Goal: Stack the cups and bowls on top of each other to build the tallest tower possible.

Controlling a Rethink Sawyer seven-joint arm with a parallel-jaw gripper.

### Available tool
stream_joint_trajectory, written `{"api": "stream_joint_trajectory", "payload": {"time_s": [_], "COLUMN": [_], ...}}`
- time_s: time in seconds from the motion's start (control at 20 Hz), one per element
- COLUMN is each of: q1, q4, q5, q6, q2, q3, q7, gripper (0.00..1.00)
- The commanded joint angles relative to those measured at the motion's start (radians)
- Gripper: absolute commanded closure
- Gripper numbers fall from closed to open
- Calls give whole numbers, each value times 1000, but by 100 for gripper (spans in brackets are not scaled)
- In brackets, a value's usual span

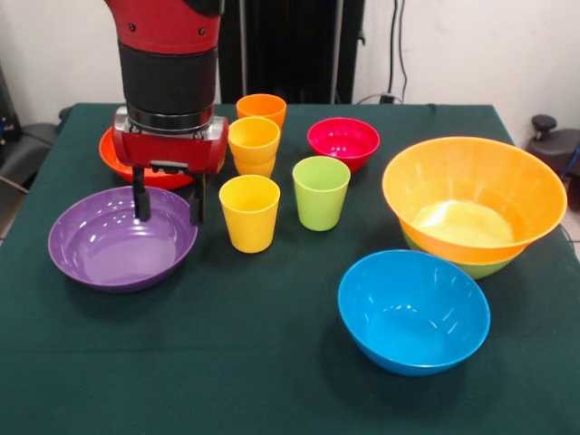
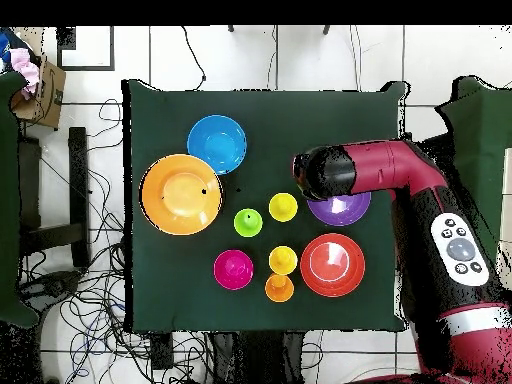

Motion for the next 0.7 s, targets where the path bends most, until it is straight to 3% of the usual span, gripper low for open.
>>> {"api": "stream_joint_trajectory", "payload": {"time_s": [0.05,0.3,0.7], "q1": [28,3,-14], "q4": [59,30,42], "q5": [-124,-147,-130], "q6": [-13,-40,-59], "q2": [85,132,148], "q3": [-107,-119,-102], "q7": [-118,-138,-138], "gripper": [0,0,0]}}
